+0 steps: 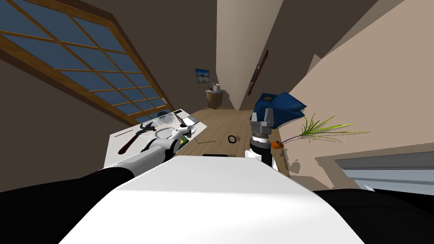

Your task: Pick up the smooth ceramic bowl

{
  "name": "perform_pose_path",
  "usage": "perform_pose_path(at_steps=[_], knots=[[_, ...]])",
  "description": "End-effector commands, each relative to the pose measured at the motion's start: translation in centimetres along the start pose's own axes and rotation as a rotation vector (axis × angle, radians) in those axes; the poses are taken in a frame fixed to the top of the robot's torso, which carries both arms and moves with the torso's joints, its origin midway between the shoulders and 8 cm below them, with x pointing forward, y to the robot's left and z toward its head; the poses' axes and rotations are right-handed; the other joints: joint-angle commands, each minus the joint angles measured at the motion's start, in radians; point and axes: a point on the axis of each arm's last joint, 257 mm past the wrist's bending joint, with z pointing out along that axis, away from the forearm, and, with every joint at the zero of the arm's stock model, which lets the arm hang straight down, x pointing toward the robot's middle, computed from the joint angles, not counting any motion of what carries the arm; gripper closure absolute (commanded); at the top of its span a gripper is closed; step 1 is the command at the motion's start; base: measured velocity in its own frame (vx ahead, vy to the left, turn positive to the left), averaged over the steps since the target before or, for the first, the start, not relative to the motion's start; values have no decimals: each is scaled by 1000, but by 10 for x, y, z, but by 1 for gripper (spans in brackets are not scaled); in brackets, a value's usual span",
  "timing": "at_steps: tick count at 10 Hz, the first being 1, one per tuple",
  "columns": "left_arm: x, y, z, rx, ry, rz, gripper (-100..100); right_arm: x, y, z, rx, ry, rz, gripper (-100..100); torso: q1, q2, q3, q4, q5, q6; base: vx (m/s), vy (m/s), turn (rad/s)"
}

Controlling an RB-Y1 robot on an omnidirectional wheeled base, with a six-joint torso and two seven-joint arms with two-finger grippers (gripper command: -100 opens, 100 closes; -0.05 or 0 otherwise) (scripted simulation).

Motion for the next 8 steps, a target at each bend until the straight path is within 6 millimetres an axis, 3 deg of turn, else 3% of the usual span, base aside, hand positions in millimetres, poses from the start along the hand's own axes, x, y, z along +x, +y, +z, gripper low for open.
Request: perform_pose_path(at_steps=[1,5,6,7,8], knots=[[0,0,0,0,0,0,100,0,0,0,0,0,0,0,0,0,0,0,0,0,7,-6,-3],[0,1,0,-3,1,-4,100,0,0,0,0,0,0,0,2,3,2,1,0,1,0,0,0],[0,2,0,-4,1,-4,0,0,0,0,0,0,0,0,2,3,2,1,0,1,0,0,0],[-2,3,1,1,2,6,100,0,0,0,0,0,0,0,2,3,2,1,0,1,6,-6,-2],[7,-5,-2,-1,-4,-11,100,0,0,0,0,0,0,0,2,3,2,1,0,1,-72,40,-107]])
